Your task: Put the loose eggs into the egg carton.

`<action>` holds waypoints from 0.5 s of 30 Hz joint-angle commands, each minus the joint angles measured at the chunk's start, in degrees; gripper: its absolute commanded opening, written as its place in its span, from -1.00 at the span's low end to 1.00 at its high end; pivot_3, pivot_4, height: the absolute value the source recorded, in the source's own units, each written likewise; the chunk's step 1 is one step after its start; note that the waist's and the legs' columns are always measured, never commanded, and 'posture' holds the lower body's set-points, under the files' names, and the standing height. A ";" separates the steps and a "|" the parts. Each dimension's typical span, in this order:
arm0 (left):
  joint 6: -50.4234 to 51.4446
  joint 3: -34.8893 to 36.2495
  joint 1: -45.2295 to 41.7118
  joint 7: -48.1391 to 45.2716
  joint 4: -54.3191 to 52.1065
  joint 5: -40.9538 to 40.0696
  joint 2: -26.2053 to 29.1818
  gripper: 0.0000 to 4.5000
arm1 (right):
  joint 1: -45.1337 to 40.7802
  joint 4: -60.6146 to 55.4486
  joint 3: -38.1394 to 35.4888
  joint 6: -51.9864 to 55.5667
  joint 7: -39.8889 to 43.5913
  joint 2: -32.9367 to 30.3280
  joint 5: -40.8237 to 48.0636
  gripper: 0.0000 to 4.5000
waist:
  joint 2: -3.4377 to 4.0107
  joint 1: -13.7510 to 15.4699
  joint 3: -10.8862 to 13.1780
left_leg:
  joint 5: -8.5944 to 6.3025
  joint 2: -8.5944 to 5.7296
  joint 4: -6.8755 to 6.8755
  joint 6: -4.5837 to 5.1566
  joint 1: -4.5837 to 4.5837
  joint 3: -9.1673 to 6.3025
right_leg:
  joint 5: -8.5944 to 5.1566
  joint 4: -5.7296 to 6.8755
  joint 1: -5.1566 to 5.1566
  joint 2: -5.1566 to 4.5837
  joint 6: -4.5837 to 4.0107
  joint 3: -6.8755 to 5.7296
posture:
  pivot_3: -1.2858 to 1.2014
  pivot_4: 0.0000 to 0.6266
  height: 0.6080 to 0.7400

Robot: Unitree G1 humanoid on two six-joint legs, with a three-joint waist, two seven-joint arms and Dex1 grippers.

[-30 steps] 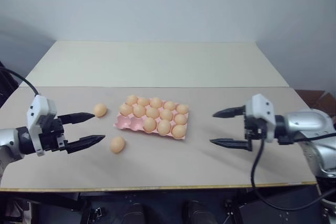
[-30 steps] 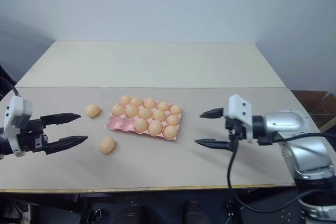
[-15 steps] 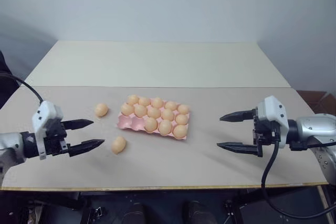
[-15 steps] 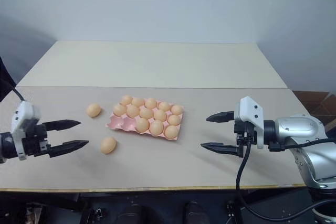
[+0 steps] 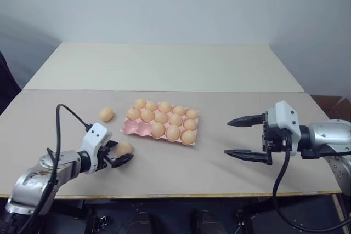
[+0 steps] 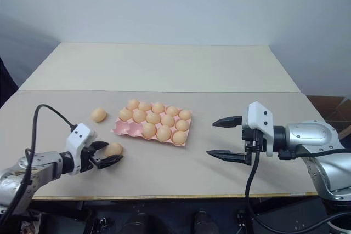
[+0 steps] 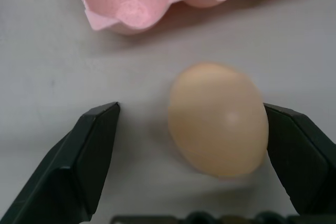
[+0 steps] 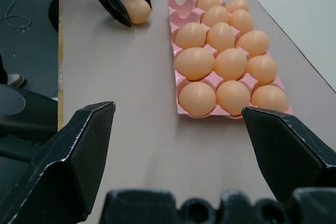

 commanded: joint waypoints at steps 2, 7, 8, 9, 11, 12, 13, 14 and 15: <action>1.36 -1.81 -1.46 1.86 0.29 0.92 -2.17 0.73 | -0.19 -2.24 -1.38 -0.22 -0.97 -0.39 1.69 1.00 | 0.00 0.29 0.00 | 0.00 -0.01 0.00 0.00 0.07 -0.01 | 0.00 0.01 0.06 -0.02 0.00 -0.02 | 0.03 -0.52 1.00; 1.63 1.28 -0.93 0.75 -0.66 0.06 -1.24 0.00 | 0.47 -2.99 -1.81 -0.28 -1.62 -0.70 2.23 1.00 | 0.00 0.23 0.00 | 0.00 -0.03 0.00 0.00 0.06 -0.02 | -0.01 -0.02 0.08 -0.03 -0.01 -0.01 | 0.03 -0.52 1.00; 1.46 2.52 -0.78 0.00 -1.28 -0.37 -0.43 -0.11 | 0.57 -3.10 -1.91 -0.31 -1.79 -0.68 2.33 1.00 | 0.00 0.18 0.00 | 0.00 -0.03 0.00 0.00 0.04 -0.02 | 0.00 -0.04 0.07 -0.03 0.00 -0.01 | 0.03 -0.52 1.00; 1.49 5.06 -1.59 -1.18 -2.26 -2.22 0.12 -0.13 | 0.69 -3.18 -1.99 -0.48 -1.94 -0.60 2.32 1.00 | 0.00 0.15 0.00 | 0.00 -0.03 0.00 0.00 0.01 -0.02 | 0.00 -0.05 0.06 -0.03 0.00 -0.02 | 0.03 -0.52 1.00; 1.41 8.30 -4.03 -3.47 -3.45 -5.71 0.54 -0.13 | 0.65 -3.02 -1.84 -0.76 -2.13 -0.41 2.19 1.00 | -0.08 0.04 0.04 | 0.00 -0.03 0.00 0.00 -0.01 -0.03 | 0.00 -0.04 0.04 -0.03 0.00 -0.03 | 0.03 -0.52 1.00; 0.99 8.38 -5.44 -3.97 -3.40 -6.53 0.45 -0.13 | 0.55 -2.87 -1.63 -0.86 -2.23 -0.33 2.13 1.00 | -0.08 0.14 0.04 | 0.00 -0.01 0.01 0.00 -0.06 -0.06 | 0.00 -0.02 -0.02 0.00 0.00 -0.06 | 0.03 -0.52 1.00; 0.63 7.65 -7.03 -4.40 -2.78 -6.88 0.17 -0.13 | 0.33 -2.72 -1.26 -0.99 -2.37 -0.24 1.97 1.00 | -0.07 0.26 0.04 | 0.00 -0.02 0.02 0.00 -0.04 -0.08 | 0.00 0.00 0.00 -0.02 -0.01 -0.08 | 0.03 -0.52 1.00; 0.32 6.85 -8.33 -4.75 -2.08 -6.95 -0.08 -0.13 | 0.12 -2.62 -0.91 -1.09 -2.52 -0.15 1.81 1.00 | -0.07 0.45 0.04 | 0.01 -0.03 0.02 0.00 -0.03 -0.08 | 0.00 0.01 0.02 -0.03 0.00 -0.08 | 0.03 -0.52 1.00; 0.09 5.89 -9.76 -4.77 -1.35 -6.83 -0.58 -0.13 | -0.07 -2.57 -0.64 -1.12 -2.68 -0.05 1.73 1.00 | -0.07 0.51 0.04 | 0.01 -0.05 0.02 0.01 -0.01 -0.08 | 0.00 0.01 0.05 -0.04 0.00 -0.08 | 0.03 -0.52 1.00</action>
